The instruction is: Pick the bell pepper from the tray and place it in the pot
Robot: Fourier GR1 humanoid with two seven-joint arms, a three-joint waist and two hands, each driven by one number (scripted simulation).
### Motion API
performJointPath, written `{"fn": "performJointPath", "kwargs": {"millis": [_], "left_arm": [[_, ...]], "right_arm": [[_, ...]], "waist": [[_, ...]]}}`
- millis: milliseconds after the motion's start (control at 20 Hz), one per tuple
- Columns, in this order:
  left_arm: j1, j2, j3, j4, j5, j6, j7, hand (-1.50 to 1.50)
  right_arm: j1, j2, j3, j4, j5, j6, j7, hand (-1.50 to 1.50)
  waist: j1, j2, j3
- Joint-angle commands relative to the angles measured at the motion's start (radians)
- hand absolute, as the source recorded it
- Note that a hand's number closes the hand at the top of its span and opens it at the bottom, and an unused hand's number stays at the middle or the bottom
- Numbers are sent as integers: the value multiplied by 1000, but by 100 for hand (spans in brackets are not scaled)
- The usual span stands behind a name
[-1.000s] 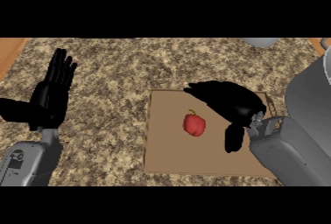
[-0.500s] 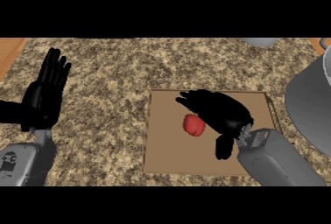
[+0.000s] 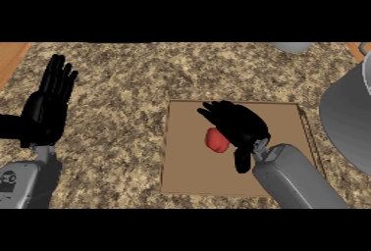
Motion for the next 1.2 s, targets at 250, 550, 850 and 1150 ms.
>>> {"fn": "performJointPath", "kwargs": {"millis": [250,550,850,1150], "left_arm": [[-6,-17,24,34,-22,-25,-20,0],[31,-60,-7,-62,-56,10,31,0],[37,-38,1,-92,-53,-4,64,0],[-23,-67,3,-29,-67,9,40,0]], "right_arm": [[-33,80,-17,246,129,-145,-156,-150],[2,115,-47,313,165,-171,-209,-150],[24,117,55,328,225,-267,-358,150],[-21,178,44,429,292,-329,-369,150]], "waist": [[2,1,0],[1,0,0],[4,-1,0],[4,2,0]]}}
